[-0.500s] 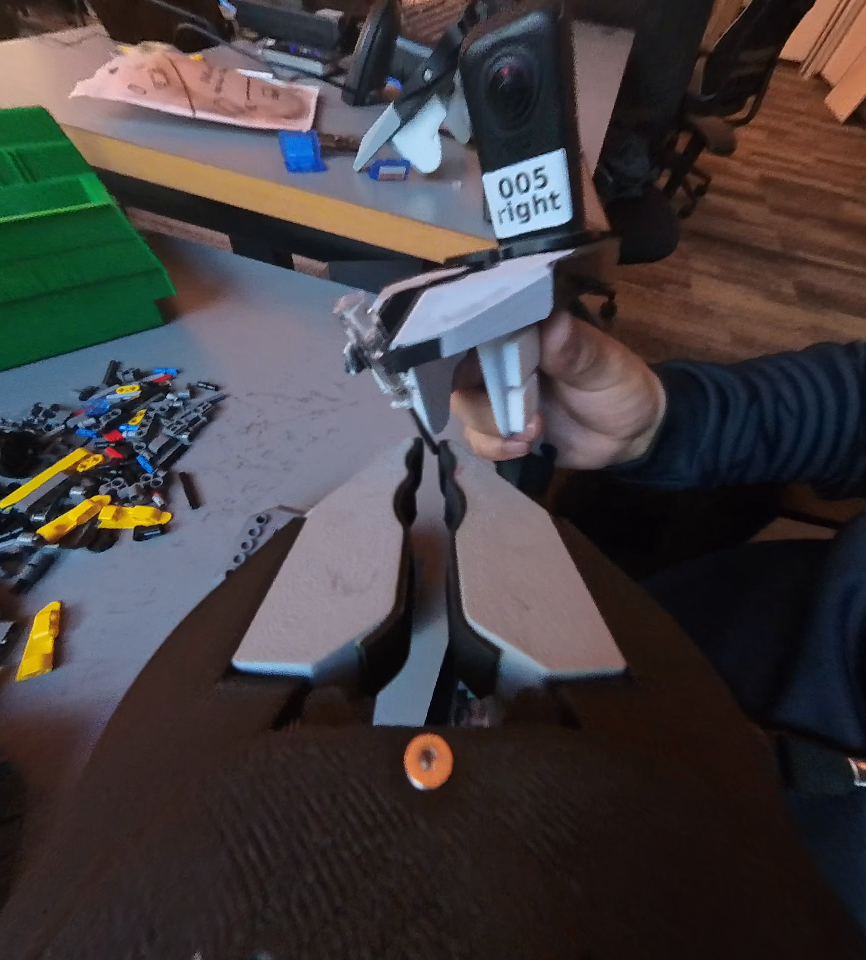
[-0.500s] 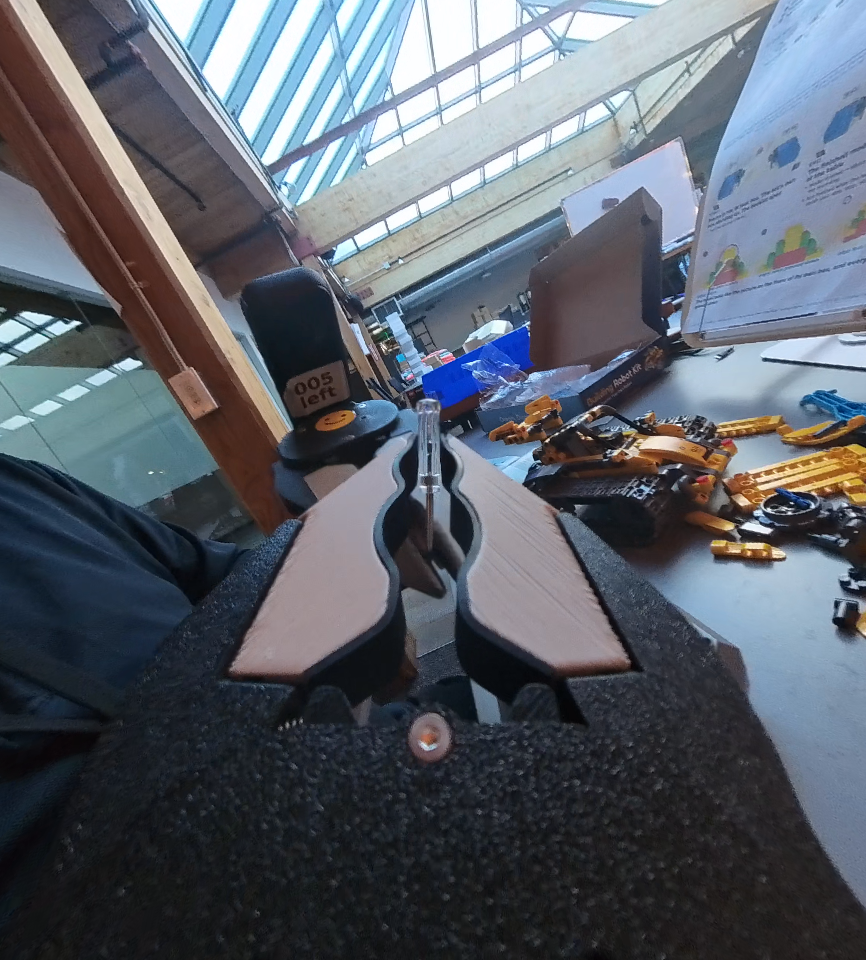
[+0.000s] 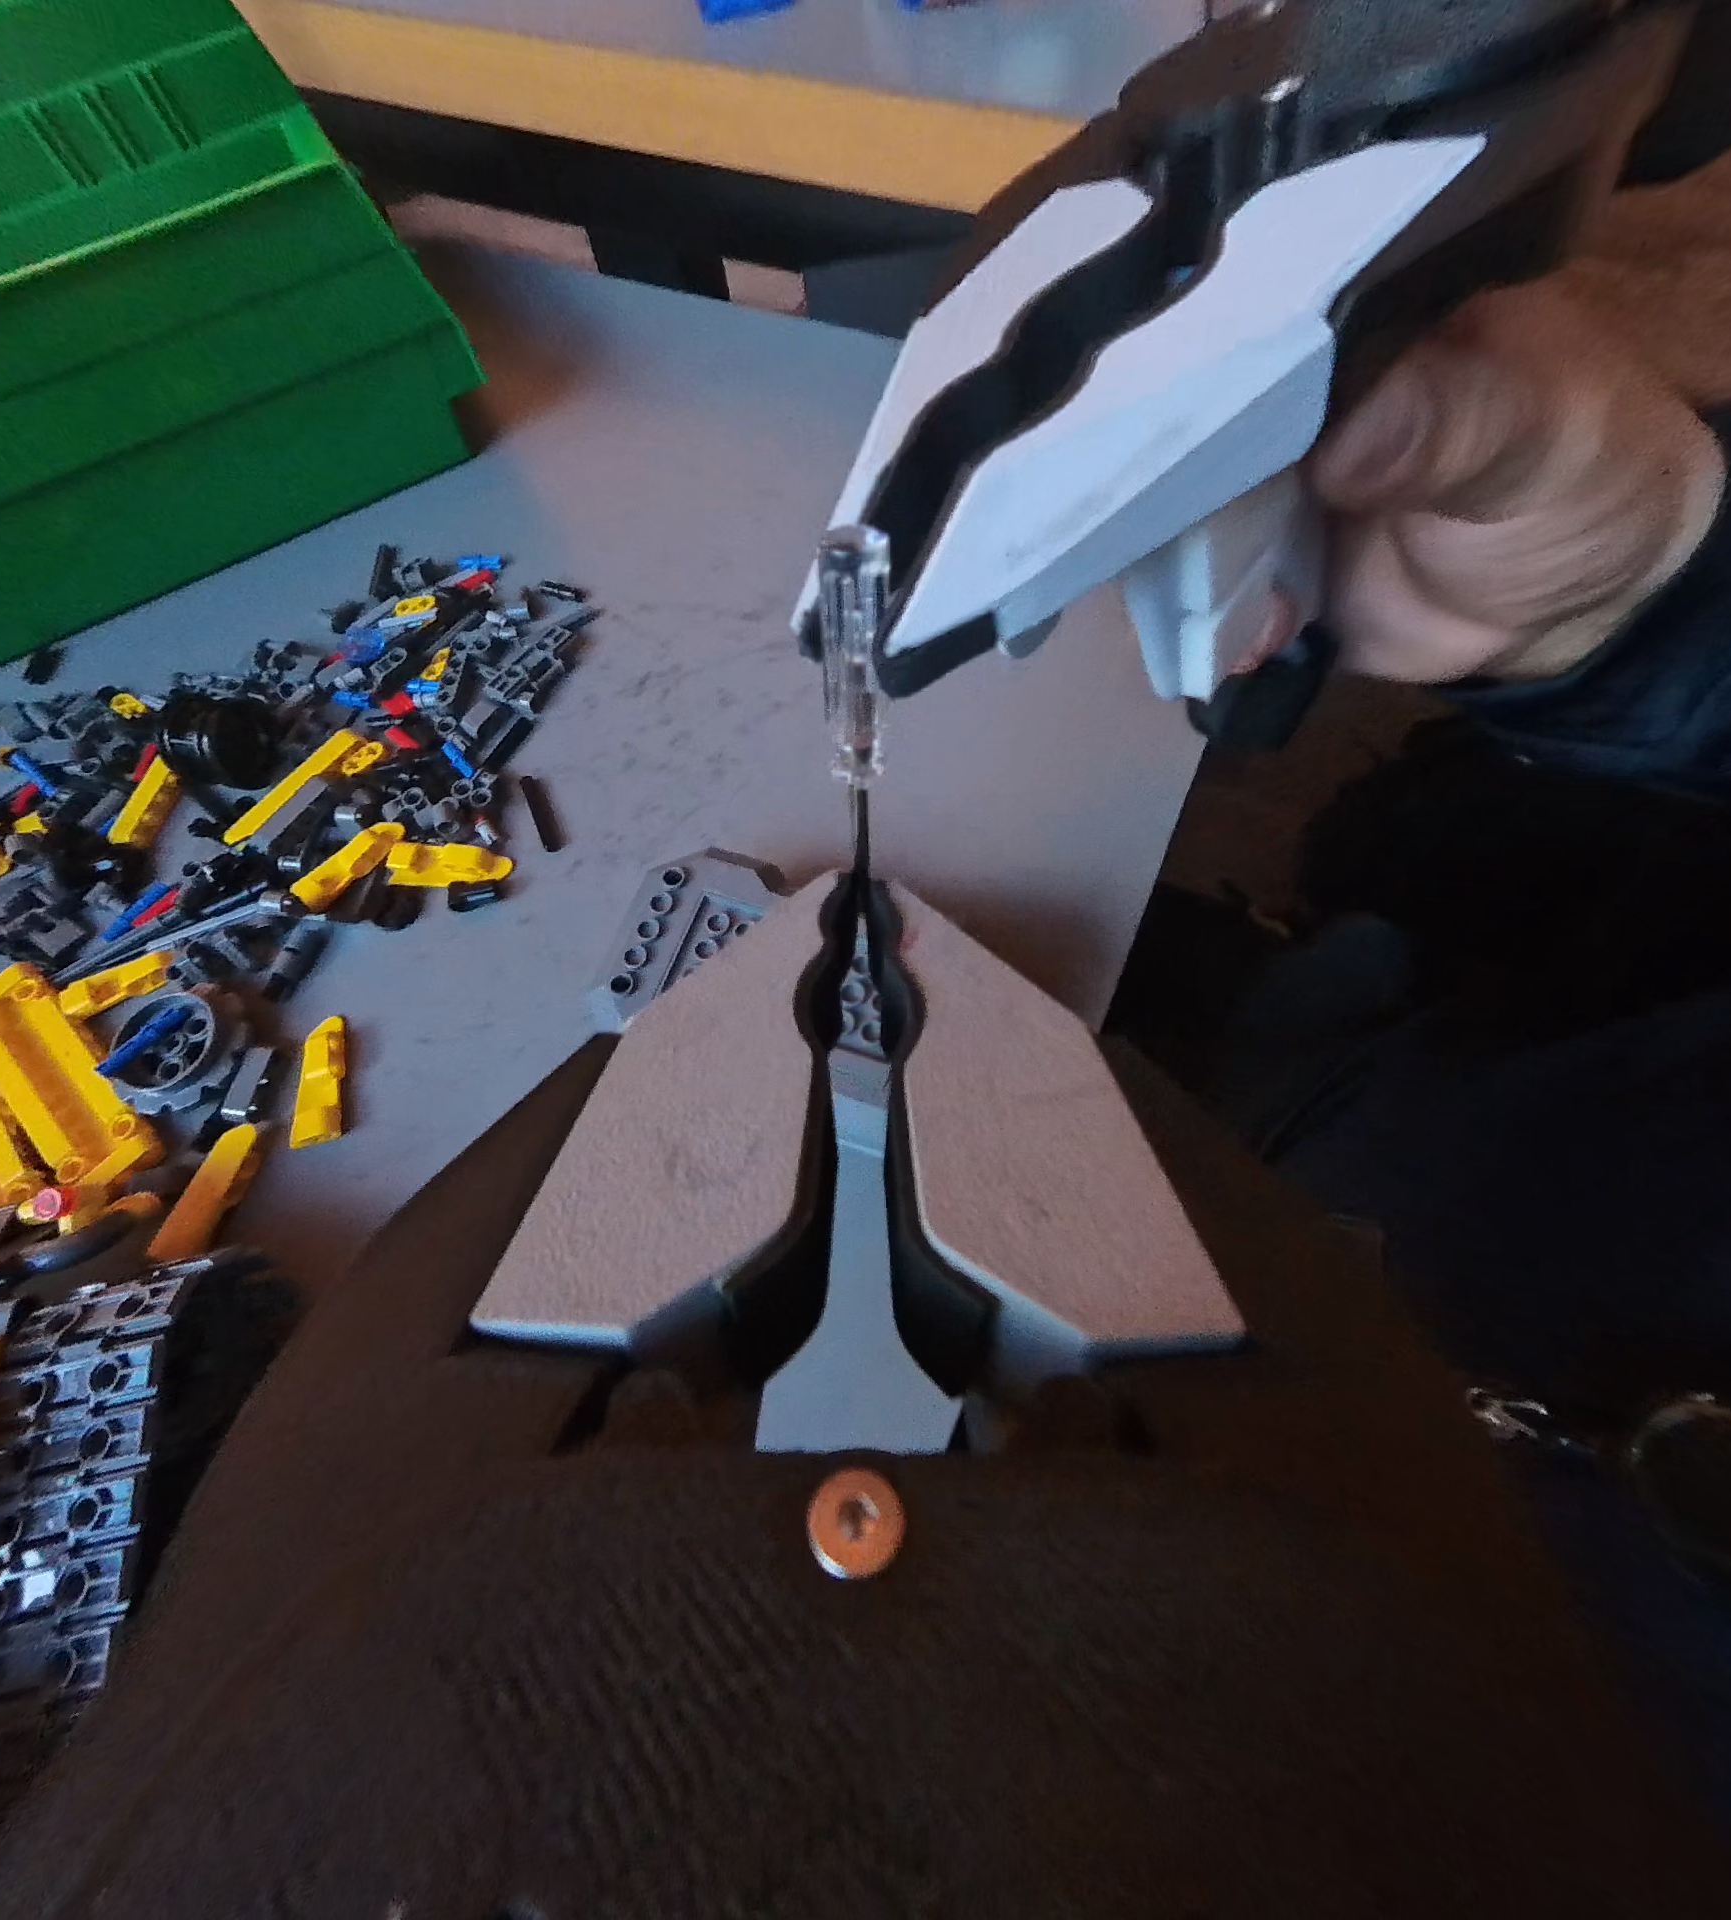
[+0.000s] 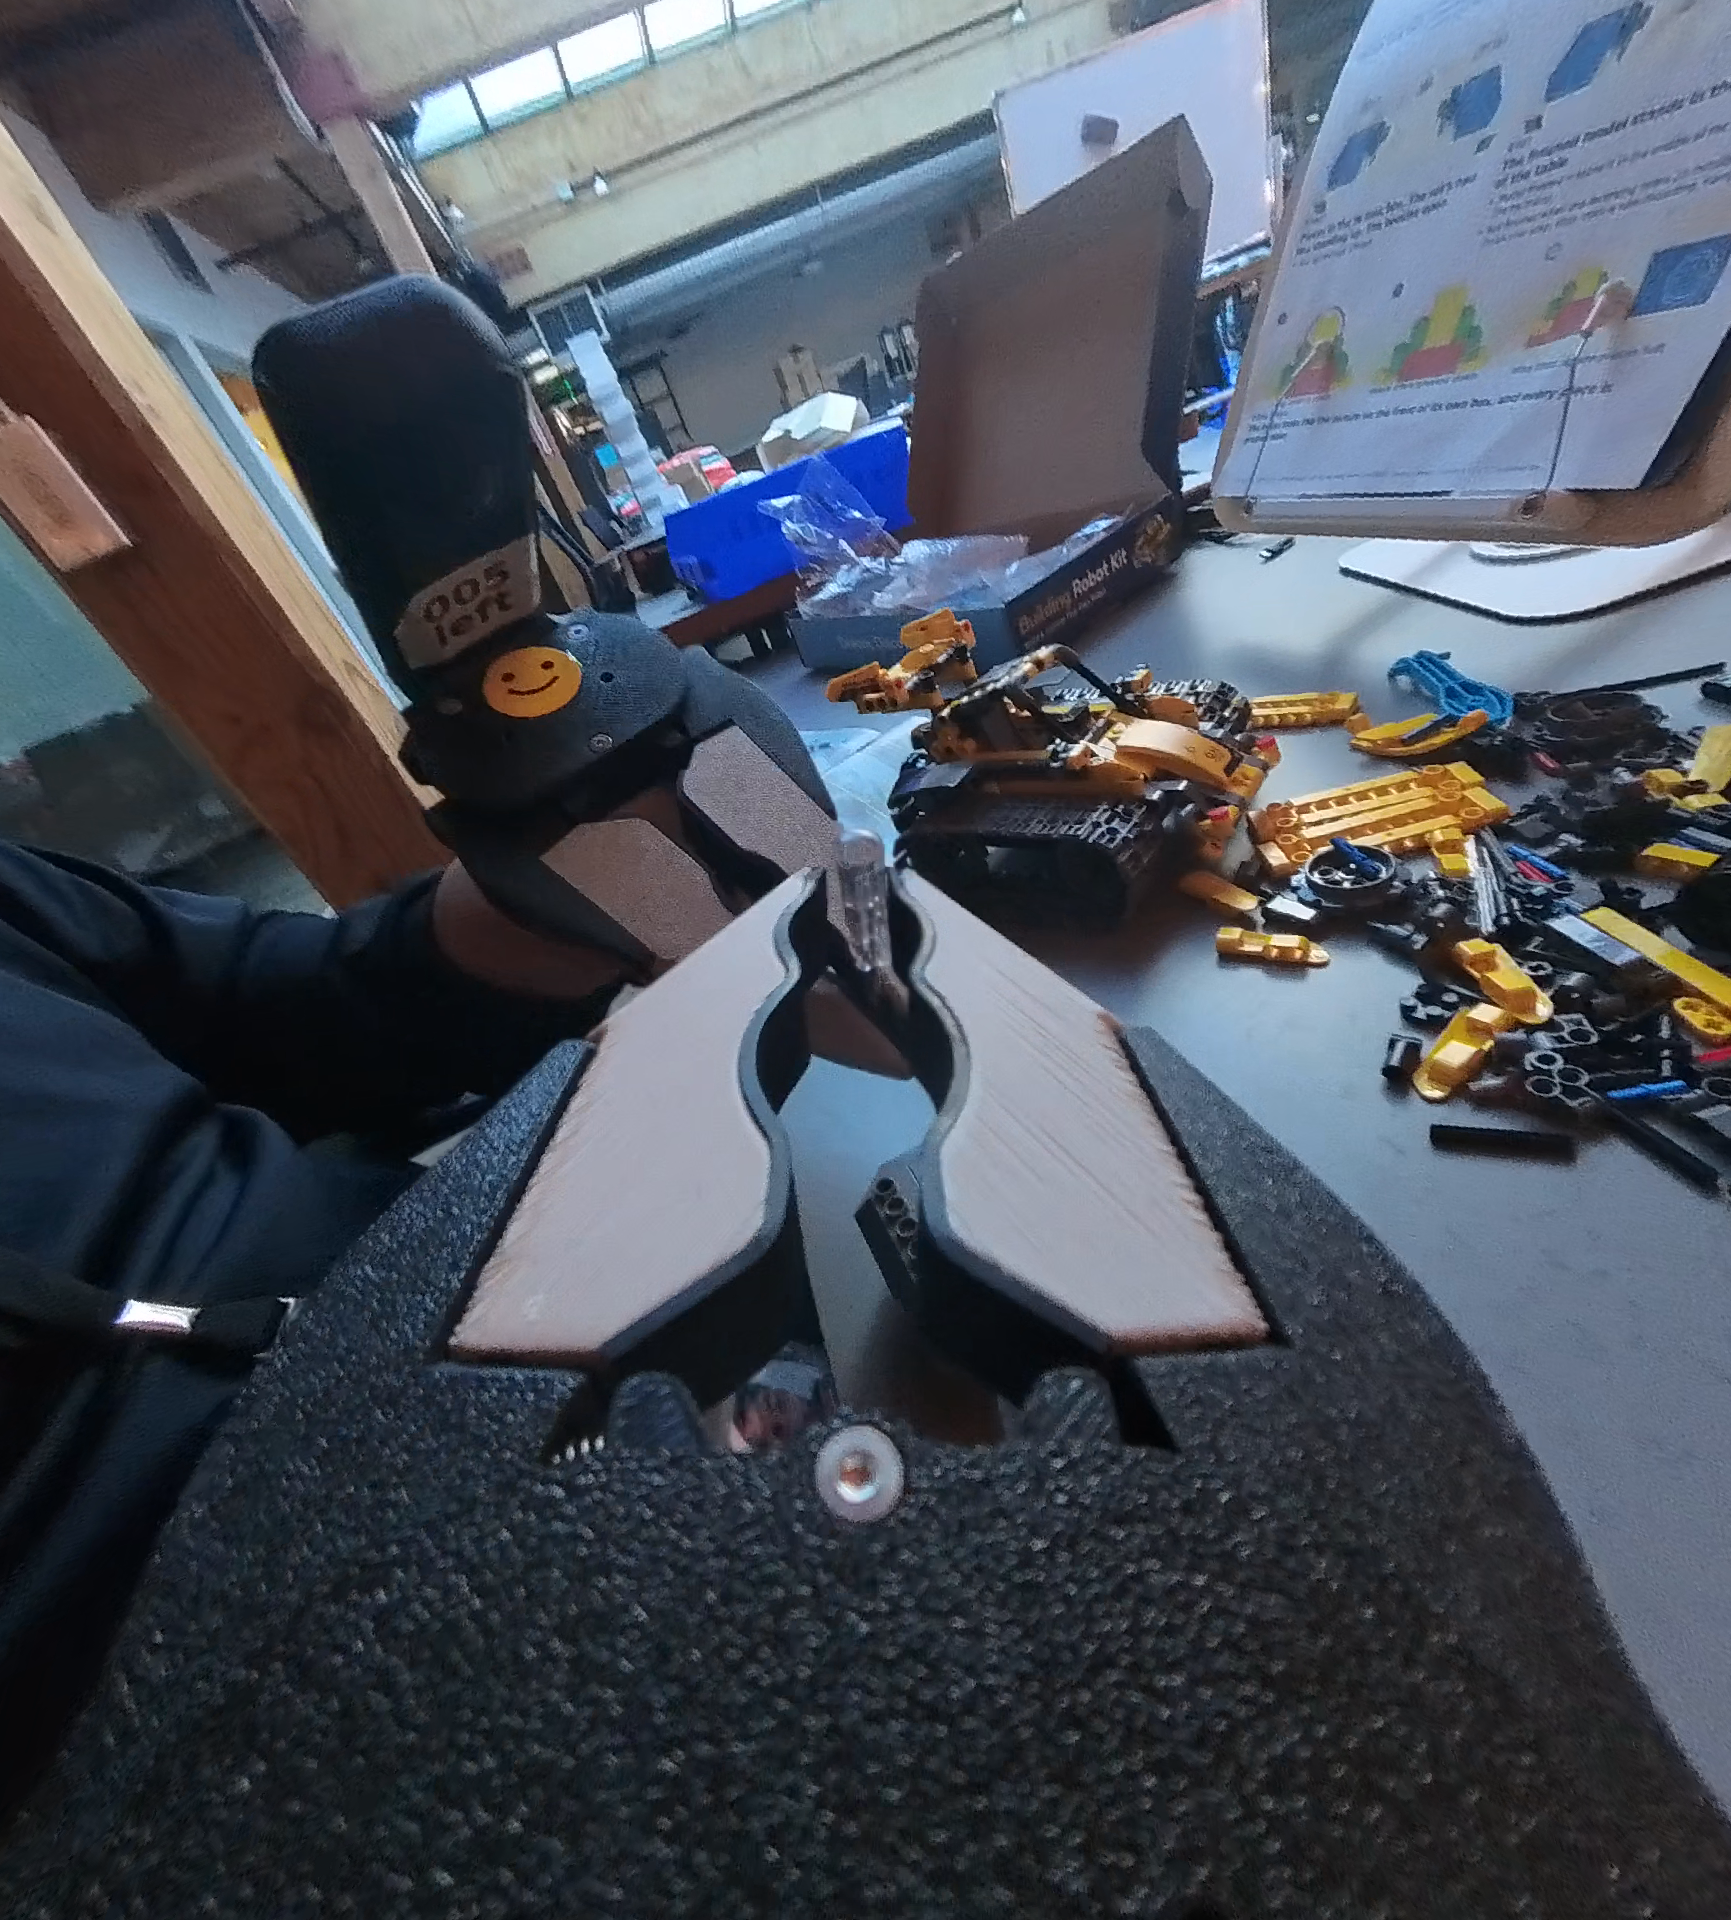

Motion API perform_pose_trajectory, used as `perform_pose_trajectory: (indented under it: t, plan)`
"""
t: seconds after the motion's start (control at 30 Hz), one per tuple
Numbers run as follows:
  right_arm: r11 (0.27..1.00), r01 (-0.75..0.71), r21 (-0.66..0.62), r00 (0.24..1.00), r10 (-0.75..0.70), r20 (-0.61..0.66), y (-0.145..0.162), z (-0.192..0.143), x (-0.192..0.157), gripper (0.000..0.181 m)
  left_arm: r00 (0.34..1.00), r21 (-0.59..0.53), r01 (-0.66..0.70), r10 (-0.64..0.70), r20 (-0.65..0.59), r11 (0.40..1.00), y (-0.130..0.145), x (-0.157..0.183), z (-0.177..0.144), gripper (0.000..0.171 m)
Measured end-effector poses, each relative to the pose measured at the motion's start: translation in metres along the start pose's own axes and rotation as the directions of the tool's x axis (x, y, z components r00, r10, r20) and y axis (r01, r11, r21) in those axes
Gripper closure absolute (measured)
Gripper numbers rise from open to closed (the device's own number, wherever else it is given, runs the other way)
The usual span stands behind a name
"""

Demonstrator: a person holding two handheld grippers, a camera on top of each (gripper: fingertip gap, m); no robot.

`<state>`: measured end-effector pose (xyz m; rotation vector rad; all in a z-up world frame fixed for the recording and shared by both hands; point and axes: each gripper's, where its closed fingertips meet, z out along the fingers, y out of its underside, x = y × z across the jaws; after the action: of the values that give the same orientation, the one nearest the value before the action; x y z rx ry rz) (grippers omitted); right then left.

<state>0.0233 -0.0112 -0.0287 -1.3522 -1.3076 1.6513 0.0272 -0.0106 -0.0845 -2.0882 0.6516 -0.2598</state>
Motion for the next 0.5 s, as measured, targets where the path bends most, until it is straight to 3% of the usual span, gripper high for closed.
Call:
perform_pose_trajectory:
  t: [0.37,0.5]
  plan:
    - [0.997,0.025,-0.076,0.999,-0.028,-0.046,0.008,-0.004,0.010,0.173,1.000,-0.011,0.019,-0.019,-0.002,1.000,0.005,-0.001,0.009,0.171]
    - [0.989,0.020,-0.143,0.999,-0.026,-0.039,0.017,-0.003,0.012,0.173,0.999,-0.085,-0.046,0.047,0.009,0.995,0.014,-0.002,0.014,0.171]
